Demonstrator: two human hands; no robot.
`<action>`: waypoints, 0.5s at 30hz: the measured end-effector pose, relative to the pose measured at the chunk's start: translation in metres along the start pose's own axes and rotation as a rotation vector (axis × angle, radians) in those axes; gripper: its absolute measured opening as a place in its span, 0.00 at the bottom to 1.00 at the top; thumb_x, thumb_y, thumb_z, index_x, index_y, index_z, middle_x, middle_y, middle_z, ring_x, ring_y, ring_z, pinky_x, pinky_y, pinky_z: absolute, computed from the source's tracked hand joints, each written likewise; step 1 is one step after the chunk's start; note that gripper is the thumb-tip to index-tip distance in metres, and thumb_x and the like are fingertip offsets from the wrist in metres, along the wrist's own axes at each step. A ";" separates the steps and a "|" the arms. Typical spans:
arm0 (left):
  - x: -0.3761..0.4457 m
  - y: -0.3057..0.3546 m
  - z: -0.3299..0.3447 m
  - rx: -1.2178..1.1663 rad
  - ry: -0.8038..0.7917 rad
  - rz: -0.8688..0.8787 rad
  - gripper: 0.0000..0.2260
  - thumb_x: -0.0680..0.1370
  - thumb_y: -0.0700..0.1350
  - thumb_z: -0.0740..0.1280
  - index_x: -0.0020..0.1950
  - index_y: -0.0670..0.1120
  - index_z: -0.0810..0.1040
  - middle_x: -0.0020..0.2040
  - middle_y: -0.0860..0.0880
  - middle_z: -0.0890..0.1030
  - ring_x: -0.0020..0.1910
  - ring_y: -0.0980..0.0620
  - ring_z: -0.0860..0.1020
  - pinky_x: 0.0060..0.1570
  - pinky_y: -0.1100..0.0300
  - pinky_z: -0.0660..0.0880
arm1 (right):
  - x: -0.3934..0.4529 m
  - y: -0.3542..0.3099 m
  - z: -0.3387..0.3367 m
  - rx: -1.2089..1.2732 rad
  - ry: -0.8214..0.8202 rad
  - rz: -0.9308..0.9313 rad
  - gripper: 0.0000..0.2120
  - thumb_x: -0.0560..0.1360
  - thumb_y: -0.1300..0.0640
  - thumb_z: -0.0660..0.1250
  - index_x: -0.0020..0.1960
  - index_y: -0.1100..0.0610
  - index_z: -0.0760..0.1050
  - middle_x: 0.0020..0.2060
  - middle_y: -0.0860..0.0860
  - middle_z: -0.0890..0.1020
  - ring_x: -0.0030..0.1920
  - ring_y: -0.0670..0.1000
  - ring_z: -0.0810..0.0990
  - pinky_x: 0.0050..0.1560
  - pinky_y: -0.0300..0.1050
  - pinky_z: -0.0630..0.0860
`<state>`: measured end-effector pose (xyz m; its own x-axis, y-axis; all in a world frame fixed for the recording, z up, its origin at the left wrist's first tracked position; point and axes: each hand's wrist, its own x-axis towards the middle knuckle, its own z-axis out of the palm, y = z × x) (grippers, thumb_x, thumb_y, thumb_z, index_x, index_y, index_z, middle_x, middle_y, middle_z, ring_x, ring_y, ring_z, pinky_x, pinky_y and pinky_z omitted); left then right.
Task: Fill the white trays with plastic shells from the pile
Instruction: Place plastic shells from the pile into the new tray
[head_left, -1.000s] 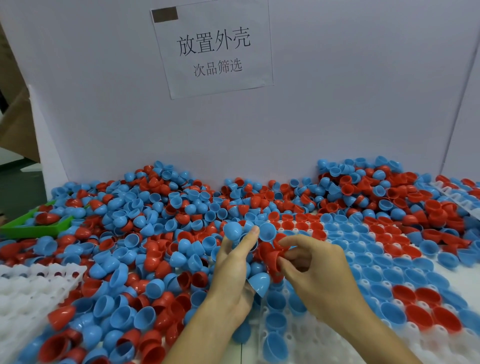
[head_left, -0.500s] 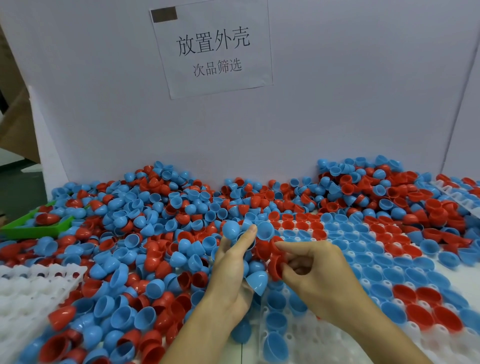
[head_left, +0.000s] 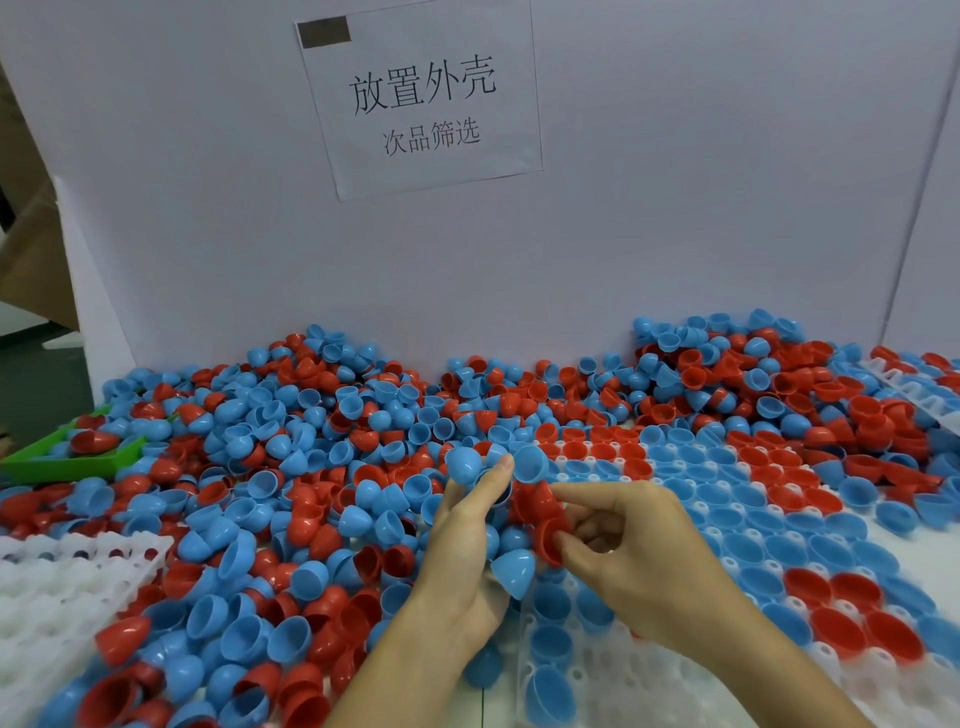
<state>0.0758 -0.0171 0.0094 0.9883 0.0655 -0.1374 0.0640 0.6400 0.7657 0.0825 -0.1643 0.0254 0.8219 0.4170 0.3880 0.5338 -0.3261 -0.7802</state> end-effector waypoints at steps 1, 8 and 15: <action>0.000 0.000 0.000 -0.005 -0.012 -0.013 0.26 0.71 0.49 0.74 0.67 0.42 0.77 0.55 0.36 0.84 0.48 0.39 0.85 0.40 0.50 0.82 | 0.000 -0.001 0.000 0.005 0.022 -0.003 0.29 0.73 0.66 0.72 0.43 0.27 0.79 0.34 0.44 0.84 0.33 0.48 0.82 0.38 0.43 0.81; 0.000 0.003 -0.004 -0.065 -0.122 -0.099 0.23 0.70 0.51 0.75 0.60 0.38 0.81 0.46 0.39 0.84 0.40 0.44 0.85 0.34 0.55 0.81 | 0.000 -0.008 0.000 0.025 0.069 -0.050 0.29 0.70 0.60 0.77 0.42 0.23 0.76 0.32 0.46 0.84 0.31 0.48 0.81 0.35 0.38 0.79; 0.002 0.003 -0.004 -0.059 -0.129 -0.118 0.23 0.72 0.52 0.74 0.60 0.39 0.81 0.48 0.38 0.84 0.41 0.43 0.85 0.35 0.54 0.82 | 0.000 -0.006 -0.001 0.018 0.099 0.029 0.26 0.71 0.62 0.75 0.41 0.28 0.80 0.38 0.39 0.85 0.33 0.50 0.84 0.39 0.42 0.82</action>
<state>0.0772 -0.0125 0.0088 0.9842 -0.1088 -0.1394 0.1760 0.6815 0.7104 0.0797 -0.1634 0.0306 0.8530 0.3219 0.4109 0.5067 -0.3214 -0.8000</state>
